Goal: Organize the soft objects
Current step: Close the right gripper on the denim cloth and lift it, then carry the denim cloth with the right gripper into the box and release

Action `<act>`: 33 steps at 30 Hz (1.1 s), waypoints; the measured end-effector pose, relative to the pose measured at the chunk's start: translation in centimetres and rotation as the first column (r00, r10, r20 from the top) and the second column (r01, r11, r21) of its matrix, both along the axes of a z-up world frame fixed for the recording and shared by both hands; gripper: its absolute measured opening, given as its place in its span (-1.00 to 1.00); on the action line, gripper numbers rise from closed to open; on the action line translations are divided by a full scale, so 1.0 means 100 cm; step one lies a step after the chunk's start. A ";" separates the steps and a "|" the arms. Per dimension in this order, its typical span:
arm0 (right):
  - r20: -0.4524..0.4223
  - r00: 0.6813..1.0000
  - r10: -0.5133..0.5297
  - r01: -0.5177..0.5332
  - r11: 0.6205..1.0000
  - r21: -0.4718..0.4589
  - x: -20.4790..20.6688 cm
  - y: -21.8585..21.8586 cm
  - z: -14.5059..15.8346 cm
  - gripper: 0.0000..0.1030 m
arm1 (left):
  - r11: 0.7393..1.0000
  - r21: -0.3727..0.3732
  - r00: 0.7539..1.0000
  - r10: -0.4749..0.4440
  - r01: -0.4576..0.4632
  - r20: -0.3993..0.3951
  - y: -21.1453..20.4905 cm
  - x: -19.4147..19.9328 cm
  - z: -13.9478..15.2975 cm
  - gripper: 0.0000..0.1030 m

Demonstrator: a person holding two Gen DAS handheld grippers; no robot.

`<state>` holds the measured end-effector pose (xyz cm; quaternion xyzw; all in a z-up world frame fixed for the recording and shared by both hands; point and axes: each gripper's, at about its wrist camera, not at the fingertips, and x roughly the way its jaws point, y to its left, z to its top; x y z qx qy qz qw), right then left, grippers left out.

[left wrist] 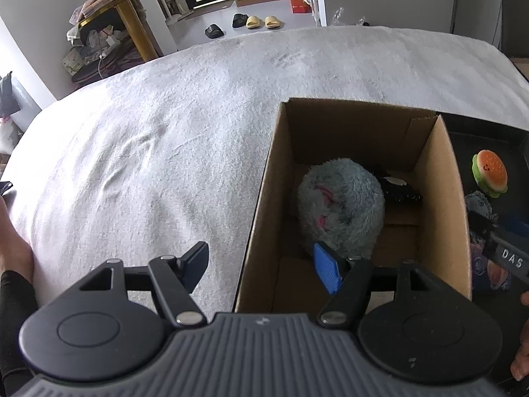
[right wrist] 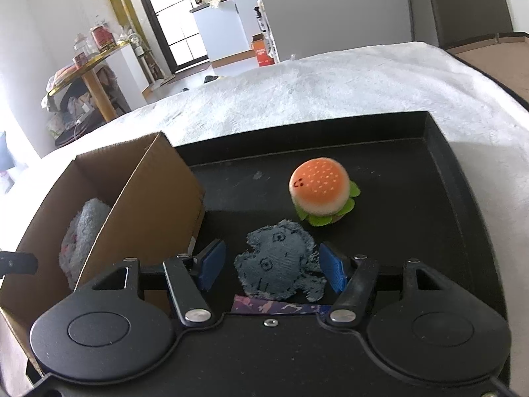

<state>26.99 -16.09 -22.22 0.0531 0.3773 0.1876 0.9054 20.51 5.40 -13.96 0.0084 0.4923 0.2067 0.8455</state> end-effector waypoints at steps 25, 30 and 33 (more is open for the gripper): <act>0.055 0.998 0.032 -0.029 0.998 -0.052 -0.021 -0.008 0.011 -0.46 | 1.000 -0.024 1.000 0.012 -0.012 -0.003 0.004 0.002 -0.005 0.32; 0.069 0.997 0.027 -0.023 0.998 -0.056 -0.026 -0.009 0.023 -0.46 | 0.999 -0.046 1.000 0.015 -0.014 0.012 0.007 -0.005 -0.001 0.32; 0.072 0.997 0.025 -0.021 0.998 -0.054 -0.031 -0.009 0.029 -0.46 | 0.998 -0.061 1.000 0.019 -0.017 0.022 0.010 -0.010 0.000 0.32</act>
